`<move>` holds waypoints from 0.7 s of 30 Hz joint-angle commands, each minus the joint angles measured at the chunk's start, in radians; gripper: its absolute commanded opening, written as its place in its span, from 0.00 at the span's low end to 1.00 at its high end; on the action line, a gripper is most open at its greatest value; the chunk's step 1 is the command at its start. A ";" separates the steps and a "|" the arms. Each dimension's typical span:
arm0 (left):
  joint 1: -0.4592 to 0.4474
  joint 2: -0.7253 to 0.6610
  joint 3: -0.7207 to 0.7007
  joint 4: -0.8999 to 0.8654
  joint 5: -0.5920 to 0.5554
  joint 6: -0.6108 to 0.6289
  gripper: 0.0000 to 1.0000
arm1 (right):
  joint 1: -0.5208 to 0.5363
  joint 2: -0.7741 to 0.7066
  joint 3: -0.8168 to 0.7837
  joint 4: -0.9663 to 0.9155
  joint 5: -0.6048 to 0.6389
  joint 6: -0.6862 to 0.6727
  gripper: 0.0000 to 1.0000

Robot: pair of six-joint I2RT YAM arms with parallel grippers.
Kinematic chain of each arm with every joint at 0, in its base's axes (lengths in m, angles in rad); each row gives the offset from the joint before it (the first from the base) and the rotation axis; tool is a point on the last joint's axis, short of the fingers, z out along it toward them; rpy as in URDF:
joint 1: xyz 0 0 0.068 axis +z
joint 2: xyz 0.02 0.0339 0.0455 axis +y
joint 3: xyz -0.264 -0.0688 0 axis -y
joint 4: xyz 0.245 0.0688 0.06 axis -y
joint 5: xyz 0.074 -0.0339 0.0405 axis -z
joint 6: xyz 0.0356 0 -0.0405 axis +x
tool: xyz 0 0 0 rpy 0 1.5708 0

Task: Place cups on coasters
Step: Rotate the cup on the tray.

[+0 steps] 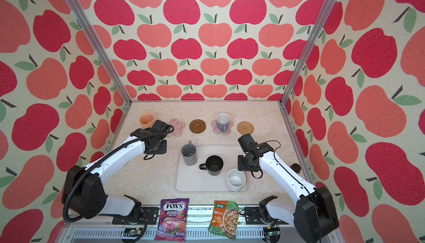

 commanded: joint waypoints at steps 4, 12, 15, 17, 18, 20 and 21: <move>-0.005 0.016 0.015 -0.003 -0.018 -0.004 0.37 | 0.001 0.001 -0.050 -0.024 -0.107 0.120 0.43; -0.005 0.037 0.012 0.009 -0.032 0.022 0.37 | 0.000 0.009 -0.059 0.025 -0.151 0.204 0.31; -0.001 0.046 0.011 0.018 -0.034 0.031 0.37 | 0.001 0.009 -0.042 0.013 -0.125 0.218 0.28; 0.002 0.051 0.010 0.029 -0.031 0.035 0.37 | 0.001 0.012 -0.032 0.012 -0.115 0.228 0.25; 0.006 0.051 0.008 0.034 -0.027 0.039 0.37 | 0.001 0.016 -0.026 0.016 -0.117 0.231 0.24; 0.011 0.053 0.004 0.044 -0.020 0.041 0.37 | 0.001 0.032 -0.014 0.020 -0.123 0.233 0.23; 0.014 0.053 0.002 0.046 -0.016 0.042 0.37 | 0.000 0.045 -0.002 0.016 -0.123 0.233 0.22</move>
